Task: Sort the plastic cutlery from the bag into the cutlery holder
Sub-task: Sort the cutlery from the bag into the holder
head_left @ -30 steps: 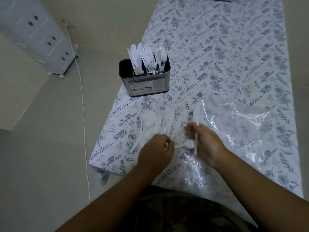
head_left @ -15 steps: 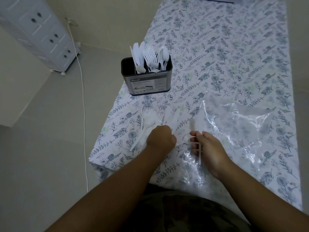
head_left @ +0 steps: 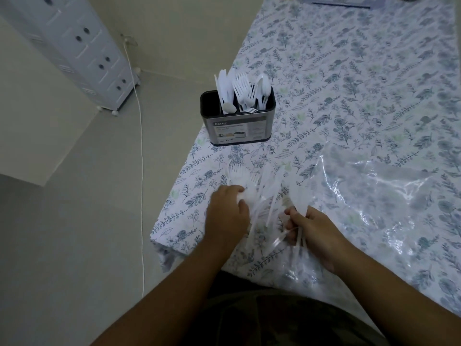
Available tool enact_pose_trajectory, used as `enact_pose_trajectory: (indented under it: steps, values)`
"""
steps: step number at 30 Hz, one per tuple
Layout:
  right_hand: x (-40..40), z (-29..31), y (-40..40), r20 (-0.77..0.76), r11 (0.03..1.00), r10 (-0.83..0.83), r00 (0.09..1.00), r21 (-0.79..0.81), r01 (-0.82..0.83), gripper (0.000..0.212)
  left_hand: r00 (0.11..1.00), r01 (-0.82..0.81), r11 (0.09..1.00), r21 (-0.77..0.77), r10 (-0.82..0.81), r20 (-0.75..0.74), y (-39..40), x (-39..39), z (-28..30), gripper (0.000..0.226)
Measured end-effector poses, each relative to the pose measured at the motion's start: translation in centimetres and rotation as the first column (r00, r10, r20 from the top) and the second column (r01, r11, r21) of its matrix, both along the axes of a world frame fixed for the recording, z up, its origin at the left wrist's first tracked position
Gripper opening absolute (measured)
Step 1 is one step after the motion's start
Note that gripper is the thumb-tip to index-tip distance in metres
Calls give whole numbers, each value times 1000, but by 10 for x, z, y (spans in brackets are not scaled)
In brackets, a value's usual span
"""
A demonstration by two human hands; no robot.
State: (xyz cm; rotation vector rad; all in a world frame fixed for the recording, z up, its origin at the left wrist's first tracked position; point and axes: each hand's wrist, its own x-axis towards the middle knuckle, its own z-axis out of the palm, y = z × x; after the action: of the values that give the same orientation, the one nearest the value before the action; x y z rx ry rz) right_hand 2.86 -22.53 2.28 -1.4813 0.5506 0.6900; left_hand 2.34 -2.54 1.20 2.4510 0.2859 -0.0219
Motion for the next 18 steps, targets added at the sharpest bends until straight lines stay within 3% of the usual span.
enact_pose_trajectory:
  steps: [2,4,7,9,14,18]
  values:
    - [-1,-2,0,-25,999,-21,999,24,22,21,977,-177,984,16,178,-118,15,3,-8,46]
    - [0,-3,-1,-42,998,-45,998,46,47,20,944,-253,967,-22,242,-222,19,9,-13,59]
    - [0,-2,0,-49,996,-57,997,60,60,19,958,-122,992,13,121,-261,11,14,-19,67]
    - [0,-3,-1,-53,997,-54,997,54,57,19,968,-51,998,-36,41,-247,2,16,-22,56]
    - [-2,-6,-6,-61,996,-61,996,54,64,19,971,-90,986,-142,55,-232,3,20,-14,11]
    - [-2,-6,-11,-50,995,-84,995,45,86,18,970,-164,978,-130,136,-202,23,18,-9,14]
